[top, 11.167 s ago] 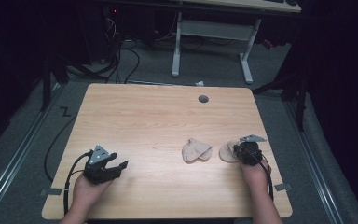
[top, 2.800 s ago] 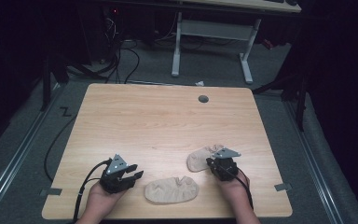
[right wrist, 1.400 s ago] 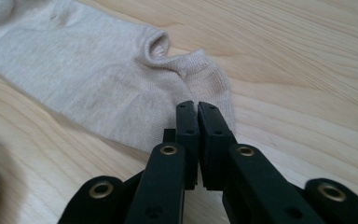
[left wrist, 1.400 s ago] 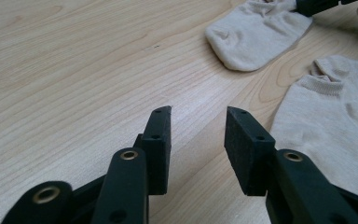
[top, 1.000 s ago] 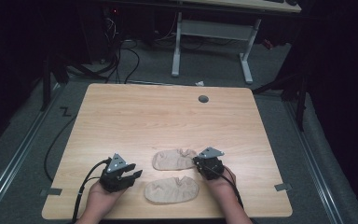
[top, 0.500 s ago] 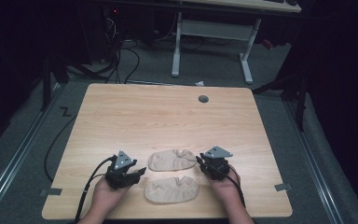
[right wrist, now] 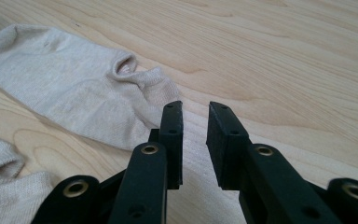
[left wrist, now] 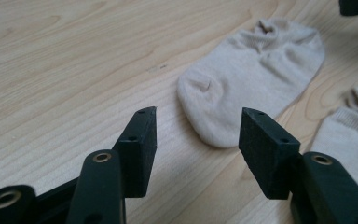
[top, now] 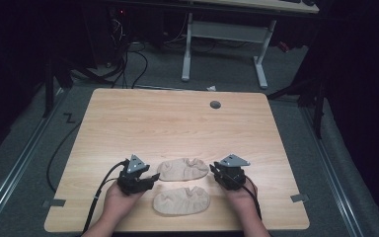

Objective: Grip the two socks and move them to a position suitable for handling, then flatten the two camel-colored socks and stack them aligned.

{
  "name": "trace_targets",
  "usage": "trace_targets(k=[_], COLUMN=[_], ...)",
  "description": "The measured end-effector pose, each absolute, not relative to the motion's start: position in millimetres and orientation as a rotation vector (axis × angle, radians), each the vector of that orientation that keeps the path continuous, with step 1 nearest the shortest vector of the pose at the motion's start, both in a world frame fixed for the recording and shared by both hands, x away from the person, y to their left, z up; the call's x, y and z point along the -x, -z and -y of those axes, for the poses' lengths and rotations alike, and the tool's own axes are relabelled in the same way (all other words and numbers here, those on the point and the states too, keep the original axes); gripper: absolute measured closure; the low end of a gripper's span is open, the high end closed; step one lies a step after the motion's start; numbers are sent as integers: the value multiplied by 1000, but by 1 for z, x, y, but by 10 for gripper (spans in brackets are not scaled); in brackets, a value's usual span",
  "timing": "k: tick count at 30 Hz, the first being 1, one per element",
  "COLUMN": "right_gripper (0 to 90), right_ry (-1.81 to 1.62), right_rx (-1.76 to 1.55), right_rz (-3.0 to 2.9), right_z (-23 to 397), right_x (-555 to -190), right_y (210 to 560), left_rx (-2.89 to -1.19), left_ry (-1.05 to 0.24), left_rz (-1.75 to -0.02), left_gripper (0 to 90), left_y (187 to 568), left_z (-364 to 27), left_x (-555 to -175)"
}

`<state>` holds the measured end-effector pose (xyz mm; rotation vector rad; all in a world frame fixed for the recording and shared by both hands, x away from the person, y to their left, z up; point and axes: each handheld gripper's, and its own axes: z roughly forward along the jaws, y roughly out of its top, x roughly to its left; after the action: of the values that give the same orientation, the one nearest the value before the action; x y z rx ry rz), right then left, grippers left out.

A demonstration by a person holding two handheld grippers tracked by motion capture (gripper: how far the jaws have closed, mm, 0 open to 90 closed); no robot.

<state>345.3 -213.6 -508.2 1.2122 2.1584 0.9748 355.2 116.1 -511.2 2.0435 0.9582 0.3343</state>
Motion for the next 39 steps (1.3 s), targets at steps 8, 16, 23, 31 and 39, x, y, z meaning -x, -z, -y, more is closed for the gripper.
trace_targets(k=[8,16,23,31,39], right_gripper=[724,689,676,668,650], right_ry=[-979,-1000,-1001,-995,-989], right_rx=[-1235,-1229,-1271,-1252,-1302], right_rz=[-2163,-2169,-2186,-2236,-2259], right_z=[217,212,208,196,196], right_x=[-352,-358,-370,-372,-374], right_y=[511,510,514,519,528], left_rx=[-2020,-2056,-2068,-2108,-2104], left_ry=[-309,-330,-309,-333,-334], left_rz=[-959,-949,-971,-990,-991], left_gripper=[477,493,530,643,792], left_y=[511,516,522,530,530], left_z=[-111,-99,-97,-94,-96], left_x=[-361,-371,-378,-378,-376])
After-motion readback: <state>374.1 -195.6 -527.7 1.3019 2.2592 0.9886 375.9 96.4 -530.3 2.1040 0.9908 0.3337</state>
